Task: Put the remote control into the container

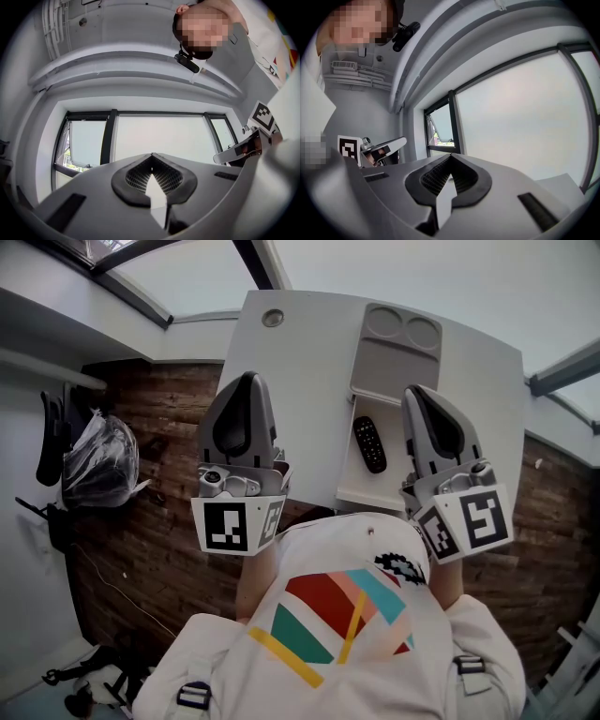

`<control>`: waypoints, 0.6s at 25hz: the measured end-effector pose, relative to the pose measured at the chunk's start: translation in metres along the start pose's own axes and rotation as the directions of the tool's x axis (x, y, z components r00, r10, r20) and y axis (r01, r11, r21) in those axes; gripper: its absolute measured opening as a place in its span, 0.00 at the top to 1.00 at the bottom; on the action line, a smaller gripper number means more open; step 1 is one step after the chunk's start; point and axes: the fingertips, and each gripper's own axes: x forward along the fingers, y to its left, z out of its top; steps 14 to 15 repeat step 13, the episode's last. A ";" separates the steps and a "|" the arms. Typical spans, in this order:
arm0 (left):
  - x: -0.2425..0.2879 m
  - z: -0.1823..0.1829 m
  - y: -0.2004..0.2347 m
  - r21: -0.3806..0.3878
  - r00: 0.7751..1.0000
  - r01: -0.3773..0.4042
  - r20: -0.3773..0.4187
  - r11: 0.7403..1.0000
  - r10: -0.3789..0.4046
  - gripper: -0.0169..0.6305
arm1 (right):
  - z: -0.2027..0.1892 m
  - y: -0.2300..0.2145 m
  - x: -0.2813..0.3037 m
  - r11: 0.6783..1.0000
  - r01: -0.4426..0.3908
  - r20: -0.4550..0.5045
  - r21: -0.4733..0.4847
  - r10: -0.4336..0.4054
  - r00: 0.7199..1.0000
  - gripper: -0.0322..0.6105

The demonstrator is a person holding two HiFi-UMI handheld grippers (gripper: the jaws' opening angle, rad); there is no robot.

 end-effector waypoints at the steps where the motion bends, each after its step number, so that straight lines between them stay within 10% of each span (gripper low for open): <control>1: -0.001 0.000 0.000 0.001 1.000 -0.002 -0.001 1.000 0.002 0.96 | 0.000 0.000 0.000 1.000 0.000 -0.001 0.004 0.000 1.000 0.95; 15: -0.005 -0.007 0.005 -0.003 1.000 -0.016 -0.021 1.000 0.015 0.96 | -0.007 0.003 -0.001 1.000 -0.005 -0.034 0.005 0.005 0.999 0.95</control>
